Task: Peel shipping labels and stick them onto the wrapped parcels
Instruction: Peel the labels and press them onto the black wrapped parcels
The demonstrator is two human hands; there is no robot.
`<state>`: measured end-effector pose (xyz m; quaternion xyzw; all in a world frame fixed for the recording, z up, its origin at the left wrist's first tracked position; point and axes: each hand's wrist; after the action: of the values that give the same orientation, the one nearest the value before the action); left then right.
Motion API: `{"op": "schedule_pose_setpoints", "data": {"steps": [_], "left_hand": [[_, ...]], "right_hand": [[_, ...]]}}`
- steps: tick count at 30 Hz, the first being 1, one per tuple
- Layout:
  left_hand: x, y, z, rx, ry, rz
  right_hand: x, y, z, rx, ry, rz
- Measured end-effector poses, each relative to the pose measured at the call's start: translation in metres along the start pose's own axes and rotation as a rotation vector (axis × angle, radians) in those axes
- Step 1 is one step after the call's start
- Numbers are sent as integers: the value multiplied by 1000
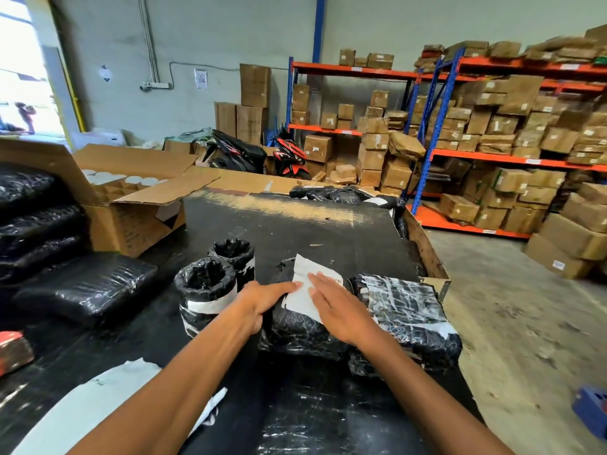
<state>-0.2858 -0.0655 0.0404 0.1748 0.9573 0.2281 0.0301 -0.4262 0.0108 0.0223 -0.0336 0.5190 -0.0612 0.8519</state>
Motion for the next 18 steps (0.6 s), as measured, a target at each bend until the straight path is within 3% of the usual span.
{"op": "schedule_pose_setpoints", "data": {"steps": [6, 10, 14, 18], "left_hand": [[-1, 29, 7, 170, 17, -25], [-15, 55, 11, 294, -9, -23], [-41, 91, 24, 248, 127, 103], [-69, 109, 52, 152, 204, 226]], "right_hand": [[-9, 9, 11, -45, -268, -118], [-22, 9, 33, -74, -221, -182], [-17, 31, 55, 116, -218, -201], [-5, 85, 76, 342, -393, -273]]}}
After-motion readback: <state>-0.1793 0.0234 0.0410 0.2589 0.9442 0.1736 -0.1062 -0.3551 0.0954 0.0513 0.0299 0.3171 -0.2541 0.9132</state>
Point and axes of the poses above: each hand's wrist, its own y-axis away from the middle knuckle, its own x-axis out of the palm, z = x × y, and after that the axes turned 6 degrees about -x, right-handed
